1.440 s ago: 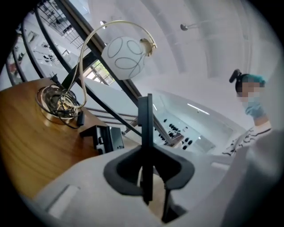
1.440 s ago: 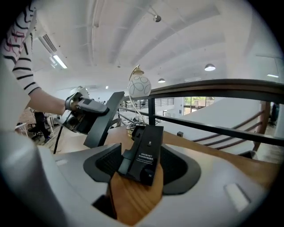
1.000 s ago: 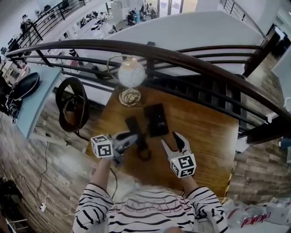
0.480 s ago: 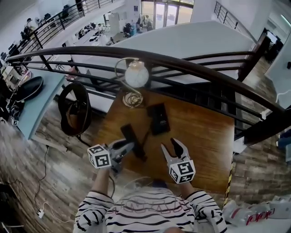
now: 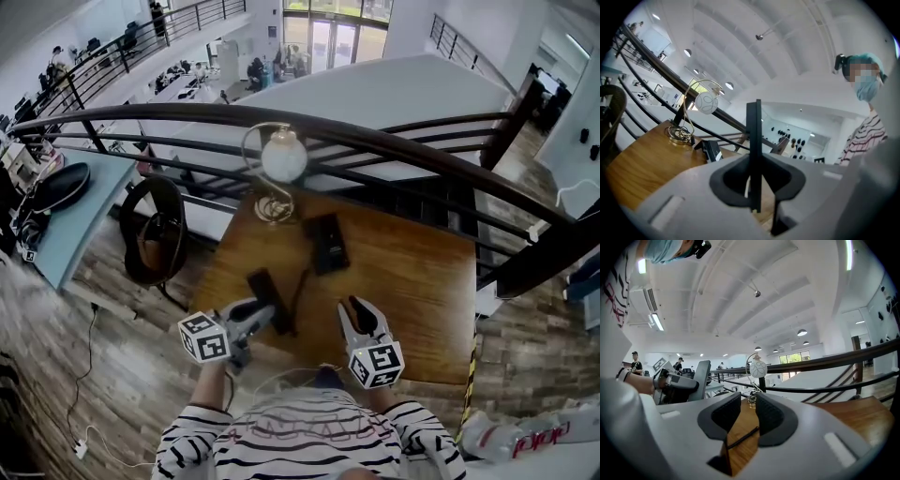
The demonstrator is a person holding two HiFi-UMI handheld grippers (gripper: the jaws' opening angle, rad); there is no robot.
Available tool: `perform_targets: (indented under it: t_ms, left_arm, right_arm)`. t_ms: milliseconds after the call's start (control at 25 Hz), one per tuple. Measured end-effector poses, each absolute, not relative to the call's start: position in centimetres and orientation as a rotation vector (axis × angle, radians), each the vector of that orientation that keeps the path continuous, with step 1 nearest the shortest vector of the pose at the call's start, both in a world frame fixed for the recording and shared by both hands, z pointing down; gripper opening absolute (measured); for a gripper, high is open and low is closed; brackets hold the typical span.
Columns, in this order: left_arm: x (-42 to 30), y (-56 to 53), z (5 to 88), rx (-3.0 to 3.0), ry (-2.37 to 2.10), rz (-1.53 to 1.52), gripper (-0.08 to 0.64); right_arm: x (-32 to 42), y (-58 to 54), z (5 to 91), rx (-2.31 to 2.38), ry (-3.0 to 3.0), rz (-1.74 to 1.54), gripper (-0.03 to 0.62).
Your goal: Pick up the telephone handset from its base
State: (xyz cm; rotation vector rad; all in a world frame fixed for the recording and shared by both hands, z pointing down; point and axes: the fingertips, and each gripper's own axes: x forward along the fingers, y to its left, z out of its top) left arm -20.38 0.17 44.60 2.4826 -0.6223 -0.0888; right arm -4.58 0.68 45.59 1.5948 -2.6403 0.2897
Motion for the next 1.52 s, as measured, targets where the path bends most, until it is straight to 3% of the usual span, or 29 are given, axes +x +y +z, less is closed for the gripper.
perform_targets:
  t_ms: [560, 1520]
  left_arm:
    - [-22.7, 4.4, 45.6, 2.456, -0.648, -0.108, 0.075]
    - [-24.3, 6.4, 47.5, 2.419, -0.659, -0.096, 0.075]
  right_arm:
    - [-5.3, 4.1, 45.9, 1.661, -2.620, 0.352, 0.002]
    - [-7.0, 5.4, 47.9, 1.636, -2.568, 0.390, 0.000]
